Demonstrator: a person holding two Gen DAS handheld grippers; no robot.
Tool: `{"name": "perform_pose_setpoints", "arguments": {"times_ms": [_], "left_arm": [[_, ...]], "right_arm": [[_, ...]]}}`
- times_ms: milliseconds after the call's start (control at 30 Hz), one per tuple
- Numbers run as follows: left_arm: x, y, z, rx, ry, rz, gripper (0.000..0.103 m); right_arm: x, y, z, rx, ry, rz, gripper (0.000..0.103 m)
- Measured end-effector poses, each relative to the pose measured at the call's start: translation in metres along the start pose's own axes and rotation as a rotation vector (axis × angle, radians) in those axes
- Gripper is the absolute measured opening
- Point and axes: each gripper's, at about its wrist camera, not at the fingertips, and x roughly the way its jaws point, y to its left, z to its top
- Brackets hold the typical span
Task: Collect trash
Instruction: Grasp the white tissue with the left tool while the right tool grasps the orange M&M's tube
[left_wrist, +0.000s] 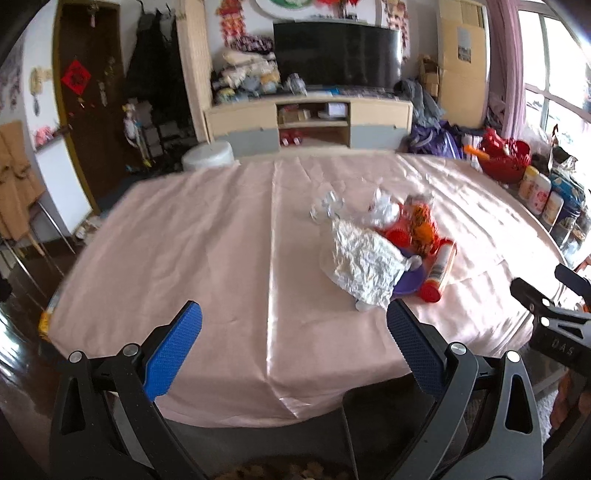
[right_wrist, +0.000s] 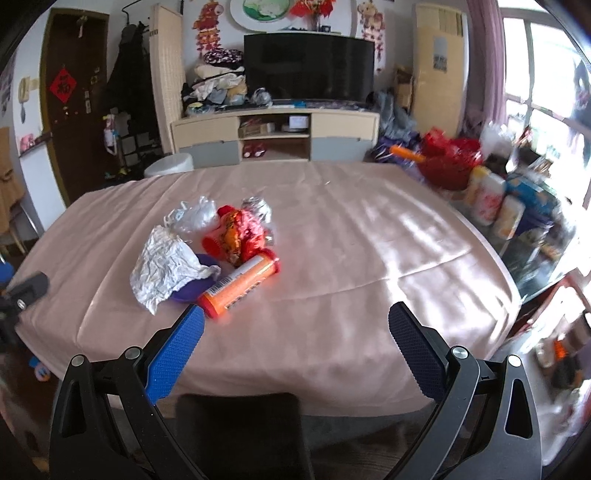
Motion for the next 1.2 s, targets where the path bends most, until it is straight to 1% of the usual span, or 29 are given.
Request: {"name": "perform_pose_setpoints", "arguments": {"times_ms": [67, 133, 167, 267, 333, 400, 433, 500, 567, 633, 667, 733, 767, 833, 933, 967, 1000, 1100, 1133, 1200], "left_arm": [[0.019, 0.003, 0.0, -0.01, 0.04, -0.021, 0.095], [0.031, 0.005, 0.0, -0.013, 0.057, -0.019, 0.094], [0.038, 0.007, 0.0, -0.011, 0.061, -0.016, 0.094], [0.047, 0.009, 0.001, -0.007, 0.056, -0.025, 0.093], [0.05, 0.01, 0.003, -0.002, 0.042, -0.027, 0.09], [0.056, 0.01, 0.006, 0.006, 0.038, -0.031, 0.086], [0.059, 0.009, 0.007, 0.007, 0.043, -0.038, 0.084], [0.068, 0.006, 0.01, 0.008, 0.058, -0.062, 0.079], [0.076, 0.001, 0.012, 0.019, 0.069, -0.078, 0.079], [0.082, -0.005, 0.014, 0.034, 0.07, -0.085, 0.078], [0.086, -0.009, 0.015, 0.044, 0.072, -0.089, 0.078], [0.092, -0.014, 0.018, 0.051, 0.078, -0.103, 0.078], [0.096, -0.016, 0.019, 0.054, 0.085, -0.115, 0.078], [0.103, -0.021, 0.019, 0.059, 0.101, -0.131, 0.074], [0.114, -0.025, 0.016, 0.061, 0.136, -0.159, 0.06], [0.117, -0.025, 0.016, 0.057, 0.146, -0.171, 0.051], [0.12, -0.025, 0.015, 0.052, 0.152, -0.18, 0.047], [0.12, -0.025, 0.016, 0.05, 0.149, -0.195, 0.029], [0.119, -0.026, 0.017, 0.053, 0.145, -0.196, 0.026], [0.117, -0.027, 0.018, 0.055, 0.133, -0.197, 0.015]], "right_arm": [[0.016, 0.005, 0.004, 0.011, 0.016, 0.015, 0.097], [0.03, 0.01, 0.007, 0.025, 0.031, 0.034, 0.09], [0.035, 0.011, 0.008, 0.029, 0.039, 0.041, 0.089], [0.058, 0.02, 0.01, 0.038, 0.08, 0.054, 0.086], [0.071, 0.025, 0.01, 0.07, 0.106, 0.092, 0.079], [0.078, 0.029, 0.008, 0.088, 0.124, 0.108, 0.073], [0.081, 0.031, 0.008, 0.089, 0.129, 0.113, 0.071], [0.087, 0.036, 0.006, 0.085, 0.14, 0.11, 0.068], [0.092, 0.038, 0.004, 0.083, 0.155, 0.104, 0.064], [0.092, 0.037, 0.004, 0.081, 0.158, 0.104, 0.063], [0.091, 0.037, 0.004, 0.077, 0.157, 0.097, 0.061], [0.089, 0.032, 0.005, 0.073, 0.151, 0.08, 0.051], [0.089, 0.028, 0.005, 0.078, 0.151, 0.075, 0.049], [0.089, 0.019, 0.006, 0.084, 0.148, 0.05, 0.043], [0.093, 0.009, 0.004, 0.088, 0.156, 0.029, 0.04], [0.094, 0.008, 0.003, 0.091, 0.16, 0.039, 0.04], [0.095, 0.008, 0.002, 0.089, 0.163, 0.043, 0.04], [0.101, 0.011, 0.002, 0.075, 0.172, 0.064, 0.039], [0.102, 0.012, 0.002, 0.07, 0.17, 0.067, 0.038], [0.103, 0.014, 0.002, 0.062, 0.164, 0.071, 0.034]]}}
